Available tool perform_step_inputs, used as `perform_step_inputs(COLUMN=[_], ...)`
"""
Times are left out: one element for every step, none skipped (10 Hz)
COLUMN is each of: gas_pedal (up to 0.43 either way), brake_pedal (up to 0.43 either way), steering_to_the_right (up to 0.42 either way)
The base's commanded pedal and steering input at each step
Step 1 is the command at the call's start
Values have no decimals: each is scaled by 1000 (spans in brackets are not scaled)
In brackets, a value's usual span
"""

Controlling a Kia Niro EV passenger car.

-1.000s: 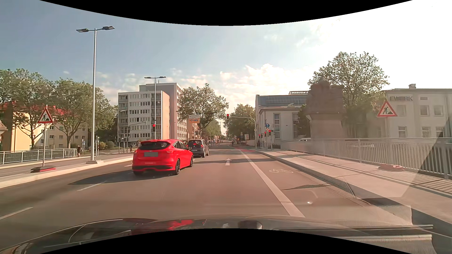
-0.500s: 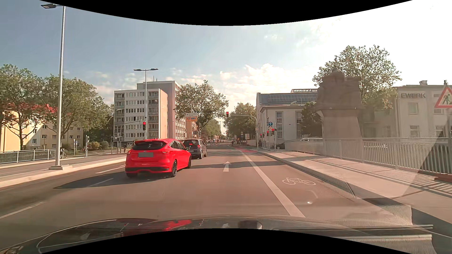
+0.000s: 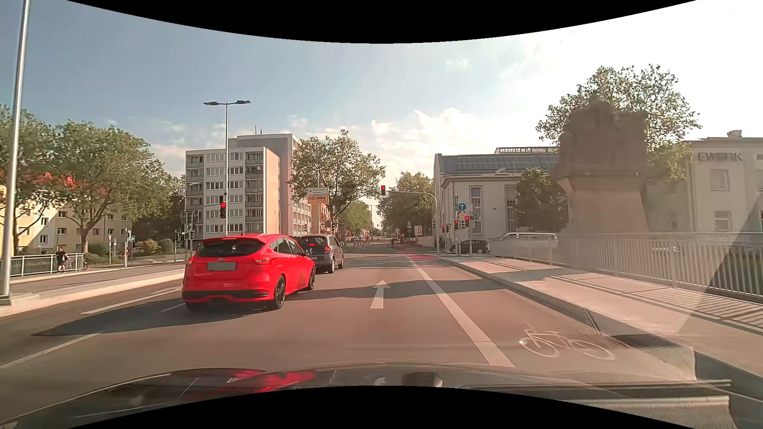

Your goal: Follow the waypoints while adhering to traffic rules and regulations

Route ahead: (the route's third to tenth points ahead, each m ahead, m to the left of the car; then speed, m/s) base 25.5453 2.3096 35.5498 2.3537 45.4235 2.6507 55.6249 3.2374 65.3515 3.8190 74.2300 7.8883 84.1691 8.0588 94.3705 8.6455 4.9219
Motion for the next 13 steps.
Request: perform_step_inputs(gas_pedal=[0, 0, 0, 0, 0, 0, 0, 0, 0, 0, 0, 0, 0], brake_pedal=[0, 0, 0, 0, 0, 0, 0, 0, 6, 37, 67, 104, 116], steering_to_the_right=[-3, -3, -4, -7, -12, -15, -18, -18, -18, -14, -12, -7, -5])
